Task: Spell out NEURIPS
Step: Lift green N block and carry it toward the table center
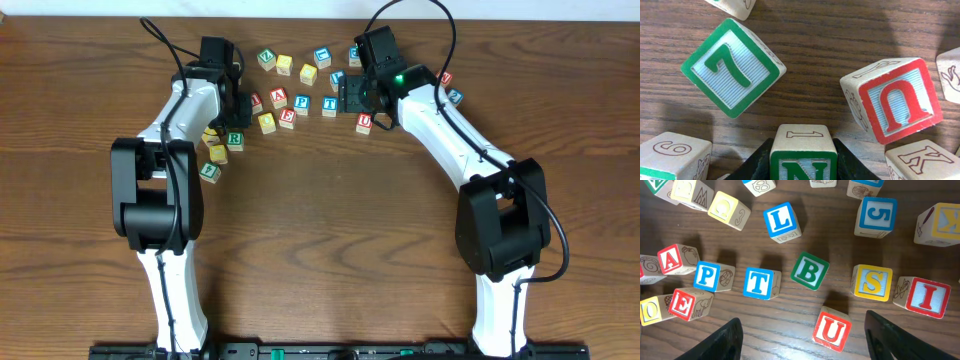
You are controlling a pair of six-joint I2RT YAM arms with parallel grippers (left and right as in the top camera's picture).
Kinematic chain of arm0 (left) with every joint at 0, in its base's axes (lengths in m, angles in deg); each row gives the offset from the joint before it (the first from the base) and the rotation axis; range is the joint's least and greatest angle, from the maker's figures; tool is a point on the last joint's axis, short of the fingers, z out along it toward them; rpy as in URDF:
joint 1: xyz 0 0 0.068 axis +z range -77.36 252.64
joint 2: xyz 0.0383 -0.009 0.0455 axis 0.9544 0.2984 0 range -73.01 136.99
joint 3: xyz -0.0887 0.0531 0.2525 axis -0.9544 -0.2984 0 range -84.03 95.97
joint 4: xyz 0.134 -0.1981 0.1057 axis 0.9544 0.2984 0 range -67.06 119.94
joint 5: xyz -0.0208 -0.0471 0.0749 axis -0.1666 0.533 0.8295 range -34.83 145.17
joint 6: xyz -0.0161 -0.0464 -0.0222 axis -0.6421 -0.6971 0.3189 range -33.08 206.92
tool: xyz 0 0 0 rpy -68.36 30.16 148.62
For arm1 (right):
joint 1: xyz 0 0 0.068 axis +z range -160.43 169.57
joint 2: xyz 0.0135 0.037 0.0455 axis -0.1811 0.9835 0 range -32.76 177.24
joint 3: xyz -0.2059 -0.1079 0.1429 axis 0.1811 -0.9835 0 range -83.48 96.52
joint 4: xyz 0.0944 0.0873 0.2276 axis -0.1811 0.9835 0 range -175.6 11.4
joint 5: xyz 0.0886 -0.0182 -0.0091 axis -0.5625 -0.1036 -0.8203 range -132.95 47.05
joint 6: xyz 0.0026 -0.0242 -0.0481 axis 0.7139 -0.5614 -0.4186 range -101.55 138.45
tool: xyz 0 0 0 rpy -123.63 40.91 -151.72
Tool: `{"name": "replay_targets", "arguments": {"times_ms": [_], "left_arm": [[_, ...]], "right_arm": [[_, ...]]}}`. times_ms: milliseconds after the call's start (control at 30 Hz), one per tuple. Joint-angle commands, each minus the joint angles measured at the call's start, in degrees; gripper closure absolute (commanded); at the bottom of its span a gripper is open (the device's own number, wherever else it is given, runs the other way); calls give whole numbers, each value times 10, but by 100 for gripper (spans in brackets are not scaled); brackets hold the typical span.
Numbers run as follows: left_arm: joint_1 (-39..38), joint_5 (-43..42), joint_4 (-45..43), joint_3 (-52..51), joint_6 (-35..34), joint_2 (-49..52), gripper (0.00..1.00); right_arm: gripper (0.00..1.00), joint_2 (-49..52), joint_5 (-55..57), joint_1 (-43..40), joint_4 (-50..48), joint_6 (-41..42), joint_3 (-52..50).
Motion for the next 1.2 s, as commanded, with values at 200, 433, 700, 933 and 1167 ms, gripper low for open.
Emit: {"name": "replay_targets", "arguments": {"times_ms": [200, 433, 700, 933, 1167], "left_arm": [[-1, -3, 0, 7, 5, -30, 70], [-2, -3, 29, 7, 5, -93, 70], [-31, -4, 130, 7, -43, -176, 70], [-85, -4, 221, -2, -84, -180, 70], [-134, -4, 218, -57, -142, -174, 70]], "right_arm": [[27, -20, 5, -2, 0, -7, 10], [26, -20, 5, -3, 0, -7, 10], [26, -20, 5, -3, 0, -7, 10], [26, -20, 4, -18, 0, -7, 10], [26, -20, -14, -40, 4, -7, 10]]}}
